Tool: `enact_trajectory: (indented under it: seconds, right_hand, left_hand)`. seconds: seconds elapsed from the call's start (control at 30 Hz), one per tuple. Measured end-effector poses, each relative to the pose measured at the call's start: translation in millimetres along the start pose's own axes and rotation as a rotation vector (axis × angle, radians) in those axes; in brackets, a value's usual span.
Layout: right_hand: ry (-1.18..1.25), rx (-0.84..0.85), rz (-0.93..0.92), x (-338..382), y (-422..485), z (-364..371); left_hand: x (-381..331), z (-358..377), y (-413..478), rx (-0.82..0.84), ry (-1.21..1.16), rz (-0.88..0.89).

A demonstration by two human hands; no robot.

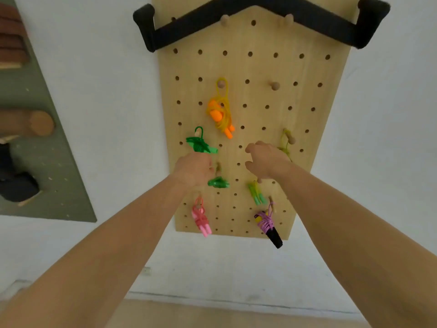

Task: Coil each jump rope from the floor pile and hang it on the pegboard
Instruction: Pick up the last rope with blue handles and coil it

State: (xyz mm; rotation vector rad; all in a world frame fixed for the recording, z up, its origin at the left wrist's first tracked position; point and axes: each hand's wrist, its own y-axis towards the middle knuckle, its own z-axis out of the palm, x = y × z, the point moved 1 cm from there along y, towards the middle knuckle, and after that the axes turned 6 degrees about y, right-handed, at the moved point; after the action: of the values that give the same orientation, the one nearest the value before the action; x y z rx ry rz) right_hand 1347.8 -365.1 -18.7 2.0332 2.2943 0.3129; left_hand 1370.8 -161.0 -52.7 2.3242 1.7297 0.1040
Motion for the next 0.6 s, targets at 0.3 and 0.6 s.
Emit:
enact_trajectory:
  seconds: [0.3, 0.6]
  right_hand:
    - [0.076, 0.163, -0.016, -30, -22, 175]
    - [0.136, 0.314, 0.048, -51, -67, 444]
  left_hand:
    - [-22, 176, -30, 0.228, -0.107, -0.012]
    - [-7, 433, -83, 0.321, -0.061, -0.065]
